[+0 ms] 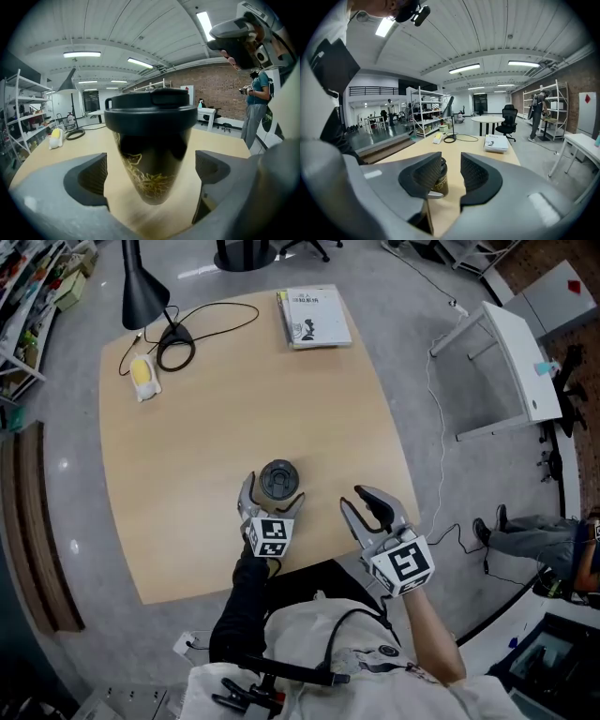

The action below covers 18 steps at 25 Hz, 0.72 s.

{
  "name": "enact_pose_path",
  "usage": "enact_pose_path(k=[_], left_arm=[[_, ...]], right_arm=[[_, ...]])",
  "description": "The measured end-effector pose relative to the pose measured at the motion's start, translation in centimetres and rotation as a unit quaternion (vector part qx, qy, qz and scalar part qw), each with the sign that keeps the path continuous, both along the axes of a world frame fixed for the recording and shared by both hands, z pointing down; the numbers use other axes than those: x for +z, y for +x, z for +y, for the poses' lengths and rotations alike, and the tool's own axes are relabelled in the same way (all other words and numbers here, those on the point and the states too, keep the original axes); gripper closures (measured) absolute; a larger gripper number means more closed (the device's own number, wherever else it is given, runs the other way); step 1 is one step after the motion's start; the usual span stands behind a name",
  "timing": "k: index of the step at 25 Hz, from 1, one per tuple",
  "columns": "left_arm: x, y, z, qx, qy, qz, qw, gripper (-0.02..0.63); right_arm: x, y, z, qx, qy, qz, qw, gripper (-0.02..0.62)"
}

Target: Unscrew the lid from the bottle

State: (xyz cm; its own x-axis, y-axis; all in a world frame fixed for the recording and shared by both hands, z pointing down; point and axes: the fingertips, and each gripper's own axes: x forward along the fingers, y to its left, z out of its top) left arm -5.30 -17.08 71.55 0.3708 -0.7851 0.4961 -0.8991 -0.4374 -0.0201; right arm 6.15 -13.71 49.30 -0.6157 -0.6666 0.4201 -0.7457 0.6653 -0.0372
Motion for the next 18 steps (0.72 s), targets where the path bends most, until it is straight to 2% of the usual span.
enact_pose_path(k=[6, 12, 18], left_arm=[[0.2, 1.9, -1.3, 0.063, 0.020, 0.017, 0.9977, 0.011], [0.5, 3.8, -1.3, 0.107, 0.013, 0.021, 0.9939, 0.016], [0.5, 3.0, -1.5, 0.105, 0.015, 0.007, 0.9944, 0.144]], right_arm=[[2.3, -3.5, -1.5, -0.015, -0.030, 0.012, 0.999, 0.456], [4.0, -3.8, -1.5, -0.011, -0.053, 0.024, 0.998, 0.457], [5.0, -3.7, -1.3, -0.001, -0.068, 0.039, 0.997, 0.457]])
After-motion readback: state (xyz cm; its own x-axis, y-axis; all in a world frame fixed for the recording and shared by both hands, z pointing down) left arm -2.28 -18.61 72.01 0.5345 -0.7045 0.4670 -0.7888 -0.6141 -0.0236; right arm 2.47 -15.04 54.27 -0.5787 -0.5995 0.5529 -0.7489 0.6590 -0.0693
